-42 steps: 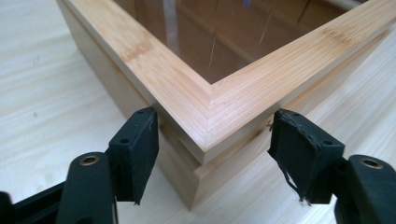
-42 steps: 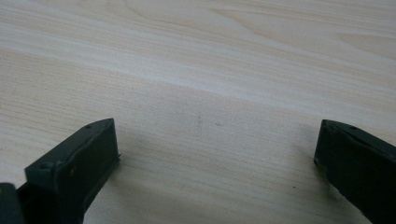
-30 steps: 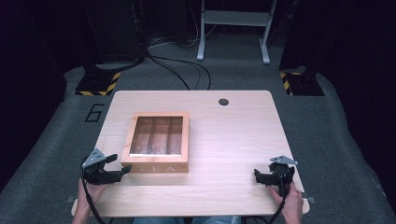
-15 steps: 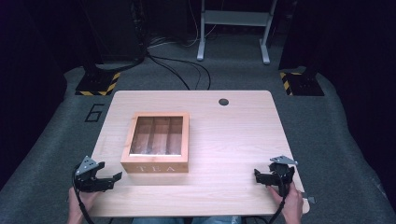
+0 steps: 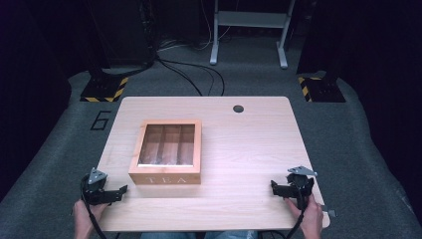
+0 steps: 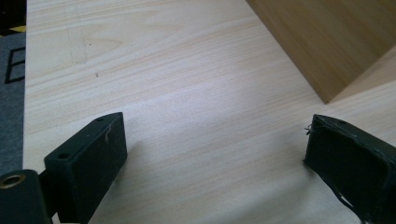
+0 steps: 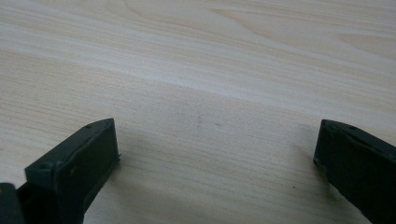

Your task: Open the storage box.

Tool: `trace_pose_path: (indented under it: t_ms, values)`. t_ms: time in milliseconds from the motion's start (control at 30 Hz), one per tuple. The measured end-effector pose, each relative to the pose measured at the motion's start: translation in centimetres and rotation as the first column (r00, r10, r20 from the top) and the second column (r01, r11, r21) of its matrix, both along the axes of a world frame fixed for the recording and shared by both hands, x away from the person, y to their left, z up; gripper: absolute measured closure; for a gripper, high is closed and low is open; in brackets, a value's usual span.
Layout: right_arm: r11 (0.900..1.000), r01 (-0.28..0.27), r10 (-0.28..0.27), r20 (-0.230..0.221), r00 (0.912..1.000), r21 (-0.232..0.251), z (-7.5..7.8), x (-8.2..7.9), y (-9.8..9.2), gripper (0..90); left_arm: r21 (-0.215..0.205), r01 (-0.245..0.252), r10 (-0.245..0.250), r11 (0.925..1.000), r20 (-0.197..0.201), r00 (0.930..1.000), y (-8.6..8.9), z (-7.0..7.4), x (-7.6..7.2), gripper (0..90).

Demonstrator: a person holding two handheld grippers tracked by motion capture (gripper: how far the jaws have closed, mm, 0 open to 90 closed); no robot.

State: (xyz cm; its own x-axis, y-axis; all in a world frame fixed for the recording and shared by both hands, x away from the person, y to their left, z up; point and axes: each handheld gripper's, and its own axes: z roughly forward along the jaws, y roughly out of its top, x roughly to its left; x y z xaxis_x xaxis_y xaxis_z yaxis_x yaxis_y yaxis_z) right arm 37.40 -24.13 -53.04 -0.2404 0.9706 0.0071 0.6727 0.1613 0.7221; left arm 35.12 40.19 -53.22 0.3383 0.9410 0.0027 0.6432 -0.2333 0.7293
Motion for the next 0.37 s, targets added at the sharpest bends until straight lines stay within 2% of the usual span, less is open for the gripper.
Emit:
trace_pose_path:
  t_ms: [167,200,233,300,367]
  values:
    - [1.0,-0.001,0.001,0.0,1.0,-0.001,-0.01,-0.02,0.0,0.0,-0.002,-0.005,0.005,1.0,0.003,1.0,0.01,-0.08,0.11,2.1]
    - [1.0,-0.015,0.015,-0.004,0.9999,-0.008,0.01,-0.05,-0.1,0.0,-0.002,-0.005,0.005,1.0,0.004,1.0,0.01,-0.08,0.11,2.1]
    - [1.0,-0.002,0.002,-0.001,1.0,-0.002,0.0,-0.02,-0.01,0.0,-0.002,-0.005,0.005,1.0,0.003,1.0,0.01,-0.08,0.11,2.1]
    - [1.0,0.0,0.0,0.0,1.0,-0.001,-0.01,-0.02,0.0,0.0,-0.001,0.0,0.0,1.0,-0.013,0.9999,0.04,0.03,0.1,1.9]
    - [1.0,-0.014,0.014,-0.004,0.9999,-0.007,0.01,-0.05,-0.09,0.0,-0.001,-0.002,0.002,1.0,-0.013,0.9999,0.03,0.03,0.11,1.8]
